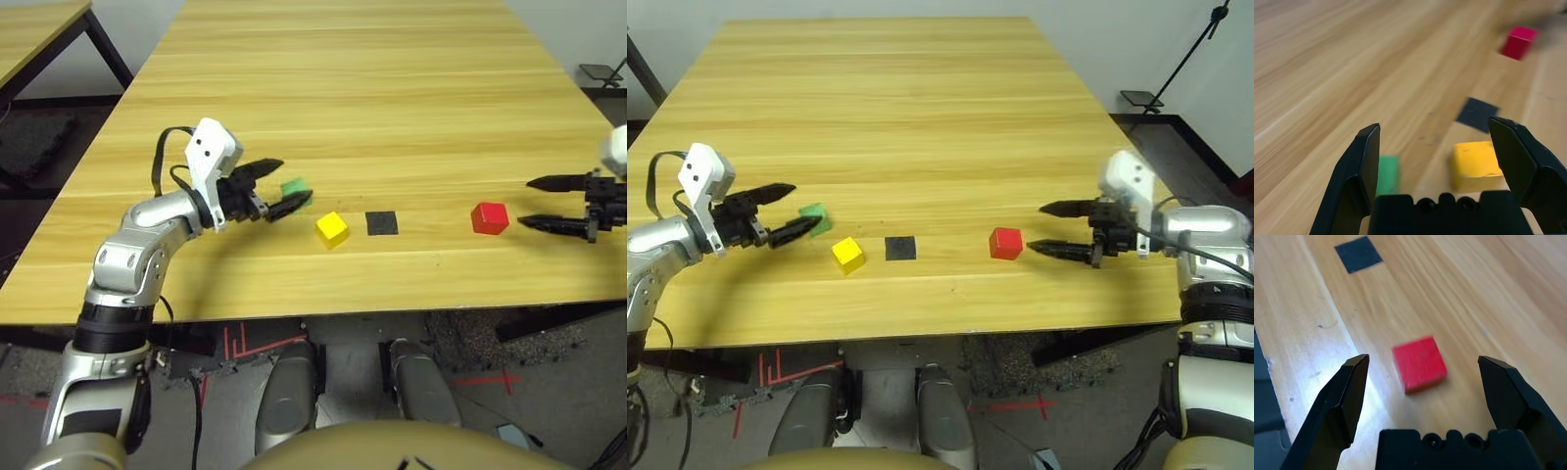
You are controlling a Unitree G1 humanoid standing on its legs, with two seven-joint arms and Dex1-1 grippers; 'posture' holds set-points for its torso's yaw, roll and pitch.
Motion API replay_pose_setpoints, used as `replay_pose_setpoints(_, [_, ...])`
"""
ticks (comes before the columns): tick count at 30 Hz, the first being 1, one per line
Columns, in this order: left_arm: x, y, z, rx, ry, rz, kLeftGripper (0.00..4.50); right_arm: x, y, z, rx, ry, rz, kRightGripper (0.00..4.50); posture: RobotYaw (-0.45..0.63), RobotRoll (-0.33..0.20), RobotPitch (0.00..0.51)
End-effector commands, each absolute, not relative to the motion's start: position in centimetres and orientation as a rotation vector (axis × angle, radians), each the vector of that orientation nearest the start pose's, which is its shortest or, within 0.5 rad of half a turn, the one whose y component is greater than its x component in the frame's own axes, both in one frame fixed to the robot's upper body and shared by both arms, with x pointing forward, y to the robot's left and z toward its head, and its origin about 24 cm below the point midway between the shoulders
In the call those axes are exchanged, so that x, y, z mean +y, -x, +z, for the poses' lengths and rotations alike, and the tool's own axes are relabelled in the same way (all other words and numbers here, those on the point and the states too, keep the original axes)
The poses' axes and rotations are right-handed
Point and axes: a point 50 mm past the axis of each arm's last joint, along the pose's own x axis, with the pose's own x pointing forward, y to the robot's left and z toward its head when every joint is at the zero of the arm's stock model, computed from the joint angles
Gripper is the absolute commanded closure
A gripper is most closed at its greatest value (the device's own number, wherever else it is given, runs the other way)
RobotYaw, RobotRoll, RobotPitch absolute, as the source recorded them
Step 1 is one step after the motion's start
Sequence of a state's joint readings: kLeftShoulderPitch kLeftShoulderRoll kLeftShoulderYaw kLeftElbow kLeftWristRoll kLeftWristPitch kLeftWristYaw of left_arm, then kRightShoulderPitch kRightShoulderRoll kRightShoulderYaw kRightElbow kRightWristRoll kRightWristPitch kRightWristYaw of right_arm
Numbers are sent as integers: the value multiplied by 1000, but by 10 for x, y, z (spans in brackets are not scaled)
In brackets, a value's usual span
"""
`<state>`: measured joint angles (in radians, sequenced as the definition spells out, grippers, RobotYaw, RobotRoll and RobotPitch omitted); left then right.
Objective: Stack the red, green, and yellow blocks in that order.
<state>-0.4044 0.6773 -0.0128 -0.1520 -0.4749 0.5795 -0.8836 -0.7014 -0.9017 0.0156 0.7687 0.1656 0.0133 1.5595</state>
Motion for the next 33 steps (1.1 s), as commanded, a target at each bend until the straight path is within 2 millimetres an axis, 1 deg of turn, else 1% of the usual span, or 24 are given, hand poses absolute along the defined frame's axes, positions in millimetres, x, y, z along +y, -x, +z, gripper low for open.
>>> replay_pose_setpoints(1, [185, -288, 159, 225, -251, -1019, 46, -303, -314, 153, 475, 514, 1147, 0, 147, -143, 78])
replay_pose_setpoints(8, [172, -282, 156, 306, -294, -1113, 46, -292, -322, 139, 555, 568, 1206, 0, 185, -146, 71])
replay_pose_setpoints(14, [166, -276, 157, 321, -309, -1121, 46, -289, -326, 129, 613, 604, 1208, 0, 232, -153, 69])
replay_pose_setpoints(18, [167, -273, 161, 318, -308, -1107, 16, -288, -329, 128, 633, 626, 1185, 22, 250, -155, 70])
replay_pose_setpoints(19, [167, -273, 161, 319, -307, -1103, 0, -287, -331, 128, 635, 635, 1179, 380, 256, -155, 70])
replay_pose_setpoints(20, [168, -272, 162, 320, -308, -1098, 0, -286, -332, 128, 630, 640, 1175, 589, 262, -155, 70])
replay_pose_setpoints(21, [168, -271, 162, 320, -308, -1095, 0, -284, -334, 128, 621, 639, 1173, 900, 262, -155, 70])
replay_pose_setpoints(24, [169, -270, 164, 318, -308, -1083, 0, -276, -338, 130, 589, 633, 1182, 2051, 278, -154, 72])
replay_pose_setpoints(25, [169, -270, 165, 316, -308, -1079, 0, -272, -340, 132, 573, 626, 1193, 2365, 281, -154, 72])
replay_pose_setpoints(26, [170, -270, 166, 314, -308, -1072, 0, -265, -343, 135, 547, 619, 1217, 2475, 283, -154, 73])
replay_pose_setpoints(30, [171, -270, 169, 312, -311, -1056, 0, -225, -351, 150, 464, 600, 1376, 2462, 292, -156, 74])
replay_pose_setpoints(33, [171, -270, 170, 311, -310, -1051, 0, -200, -354, 155, 434, 601, 1462, 2462, 295, -160, 72])
